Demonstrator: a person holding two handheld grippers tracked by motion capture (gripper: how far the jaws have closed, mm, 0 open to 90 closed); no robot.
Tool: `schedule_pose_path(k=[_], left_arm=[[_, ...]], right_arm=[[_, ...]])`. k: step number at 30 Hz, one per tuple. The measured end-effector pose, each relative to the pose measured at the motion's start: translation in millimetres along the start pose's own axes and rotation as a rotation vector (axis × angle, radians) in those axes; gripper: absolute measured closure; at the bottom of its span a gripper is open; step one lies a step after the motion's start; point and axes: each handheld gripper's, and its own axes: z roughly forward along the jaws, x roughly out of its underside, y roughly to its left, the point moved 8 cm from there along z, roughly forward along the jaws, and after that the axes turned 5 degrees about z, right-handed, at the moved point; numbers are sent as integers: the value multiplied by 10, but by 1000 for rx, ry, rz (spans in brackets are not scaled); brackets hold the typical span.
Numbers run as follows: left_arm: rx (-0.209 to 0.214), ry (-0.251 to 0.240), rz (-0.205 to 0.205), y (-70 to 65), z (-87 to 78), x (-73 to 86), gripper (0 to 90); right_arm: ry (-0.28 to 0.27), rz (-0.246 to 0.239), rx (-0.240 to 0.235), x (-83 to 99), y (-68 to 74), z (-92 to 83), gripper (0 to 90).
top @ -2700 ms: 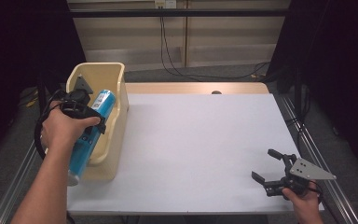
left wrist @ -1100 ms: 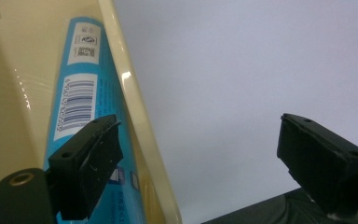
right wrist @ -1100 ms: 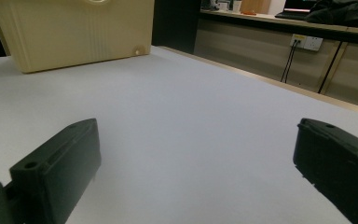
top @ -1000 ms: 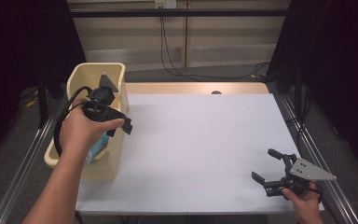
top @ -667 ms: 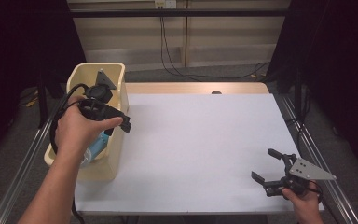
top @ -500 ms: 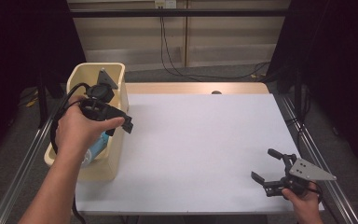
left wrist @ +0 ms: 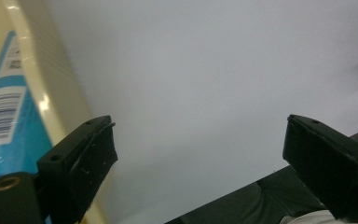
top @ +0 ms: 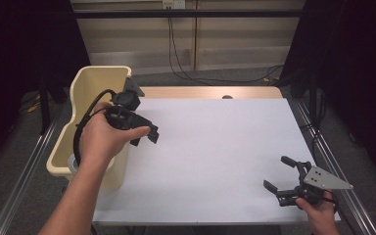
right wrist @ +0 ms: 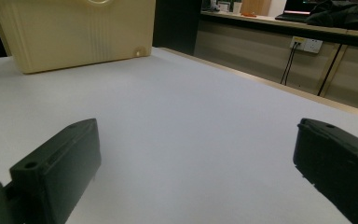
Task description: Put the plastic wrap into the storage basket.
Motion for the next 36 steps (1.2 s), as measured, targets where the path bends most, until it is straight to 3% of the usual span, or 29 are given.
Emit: schedule_pose_path(k=[8, 15, 20, 24, 36], left_arm=[[28, -17, 6, -134, 205, -46, 87], [54, -6, 36, -276, 421, -43, 84], [58, -31, 55, -341, 581, -61, 81], [80, -34, 66, -383, 748, -22, 81], [89, -9, 73, -426, 1224, 136, 81]], right_arm=[[4, -8, -4, 6, -2, 3, 2], [5, -8, -5, 9, 6, 7, 2], [9, -23, -7, 10, 20, 12, 2], [11, -22, -7, 16, 5, 10, 2], [12, -26, -8, 16, 3, 11, 2]])
